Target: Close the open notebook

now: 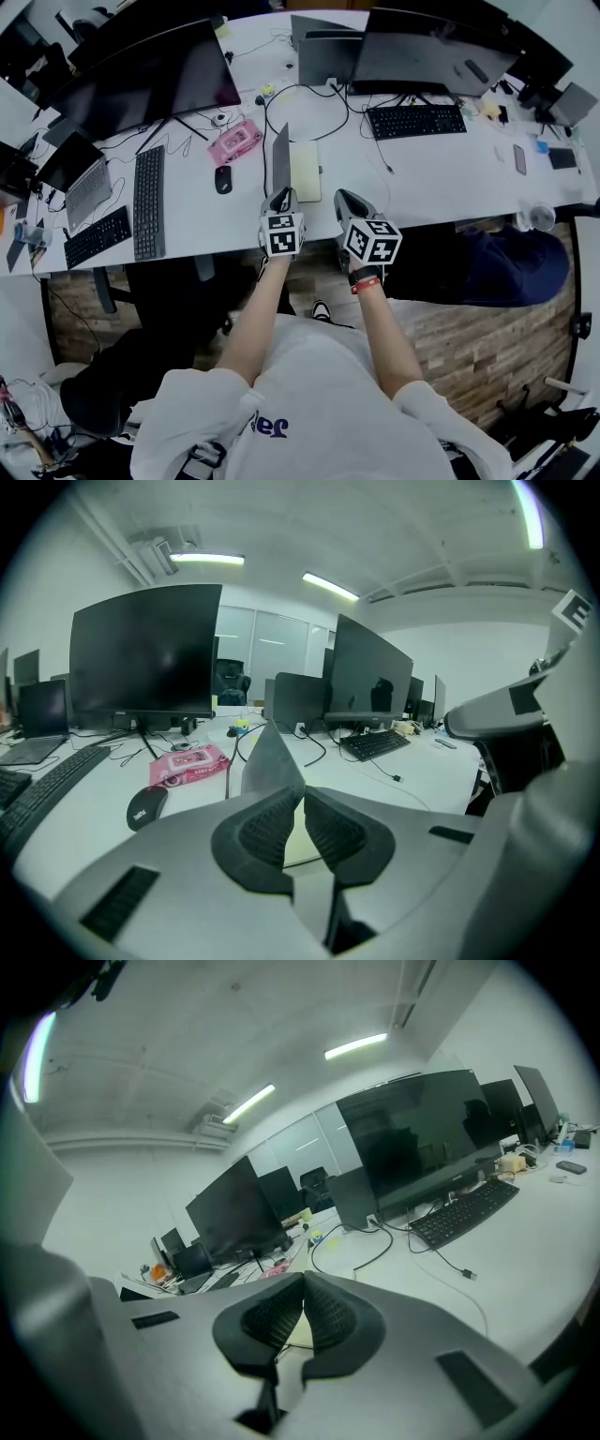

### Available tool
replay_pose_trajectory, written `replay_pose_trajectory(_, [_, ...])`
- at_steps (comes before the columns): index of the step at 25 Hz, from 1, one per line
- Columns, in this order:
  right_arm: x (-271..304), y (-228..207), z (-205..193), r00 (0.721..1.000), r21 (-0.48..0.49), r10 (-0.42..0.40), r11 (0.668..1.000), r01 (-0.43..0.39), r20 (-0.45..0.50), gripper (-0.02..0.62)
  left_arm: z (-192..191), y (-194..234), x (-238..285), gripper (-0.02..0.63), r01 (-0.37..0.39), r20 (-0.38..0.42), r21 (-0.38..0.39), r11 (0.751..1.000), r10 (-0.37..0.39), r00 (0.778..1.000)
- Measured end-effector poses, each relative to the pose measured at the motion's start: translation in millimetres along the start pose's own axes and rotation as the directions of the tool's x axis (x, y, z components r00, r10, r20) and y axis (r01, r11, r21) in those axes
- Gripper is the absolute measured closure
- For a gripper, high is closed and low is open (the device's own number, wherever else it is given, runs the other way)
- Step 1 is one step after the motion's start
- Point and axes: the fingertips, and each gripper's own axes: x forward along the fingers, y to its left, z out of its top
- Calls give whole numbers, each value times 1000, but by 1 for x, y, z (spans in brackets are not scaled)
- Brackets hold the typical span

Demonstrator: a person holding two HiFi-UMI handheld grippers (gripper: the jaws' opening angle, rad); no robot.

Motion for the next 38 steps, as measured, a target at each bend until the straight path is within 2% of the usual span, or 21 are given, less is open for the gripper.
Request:
replay_pose_trajectory(7, [-1,-10,-3,1000,13,-18,1000,18,-5,581,-4,-10,8,558,15,-17,24,1000,-14,1000])
replay_pose_trajectory(12, [-4,-13,3,1000,56,-9,998,8,13,581,-8,-17,13,555,22,-29,36,999,-21,999])
replay_pose_trajectory(23, [-6,-30,0,999,71,-38,997,37,5,581,-23,-32,31,548,49,-53,43,998,-47,998])
replay_pose_trajectory(38, [-2,-49,-5,998,93,-60,994,60,-3,581,-32,-47,45,541,76,-90,99,992,-67,994])
